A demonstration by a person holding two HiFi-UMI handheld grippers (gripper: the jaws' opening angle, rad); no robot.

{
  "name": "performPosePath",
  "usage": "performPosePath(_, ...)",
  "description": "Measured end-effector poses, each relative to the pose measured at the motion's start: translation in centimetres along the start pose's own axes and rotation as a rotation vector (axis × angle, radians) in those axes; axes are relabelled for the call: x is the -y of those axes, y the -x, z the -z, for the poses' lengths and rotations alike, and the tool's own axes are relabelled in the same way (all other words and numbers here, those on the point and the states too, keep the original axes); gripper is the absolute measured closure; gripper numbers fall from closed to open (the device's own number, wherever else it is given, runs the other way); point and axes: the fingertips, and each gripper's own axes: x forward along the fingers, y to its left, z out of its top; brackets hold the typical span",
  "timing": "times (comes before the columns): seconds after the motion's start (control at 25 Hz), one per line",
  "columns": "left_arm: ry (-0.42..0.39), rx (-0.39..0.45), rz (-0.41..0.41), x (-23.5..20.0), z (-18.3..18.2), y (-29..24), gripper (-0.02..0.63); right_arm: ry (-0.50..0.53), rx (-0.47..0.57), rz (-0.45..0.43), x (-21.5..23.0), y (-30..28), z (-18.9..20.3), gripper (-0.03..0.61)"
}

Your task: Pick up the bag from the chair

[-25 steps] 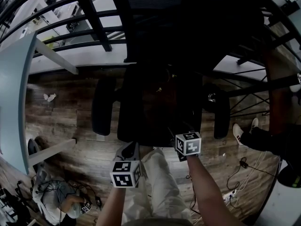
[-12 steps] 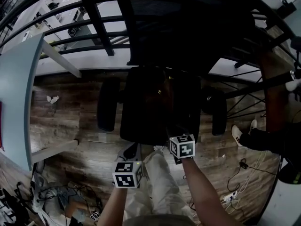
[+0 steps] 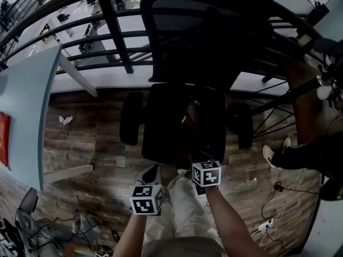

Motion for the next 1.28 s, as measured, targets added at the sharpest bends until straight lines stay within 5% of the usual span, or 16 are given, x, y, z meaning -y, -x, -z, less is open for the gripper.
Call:
performPosePath(0.48,-0.066,0.039,0.056,2.1,-0.4,6.3,0.614,-0.115,0.161,0.006,-3.9,9.1,-2.0,0.503)
performPosePath(1.28,-0.195,0.139,0.11,4.2,-3.1,13.3,0.612,-0.07,0.325,0.034,-7.6,21.1,-3.7,0.503)
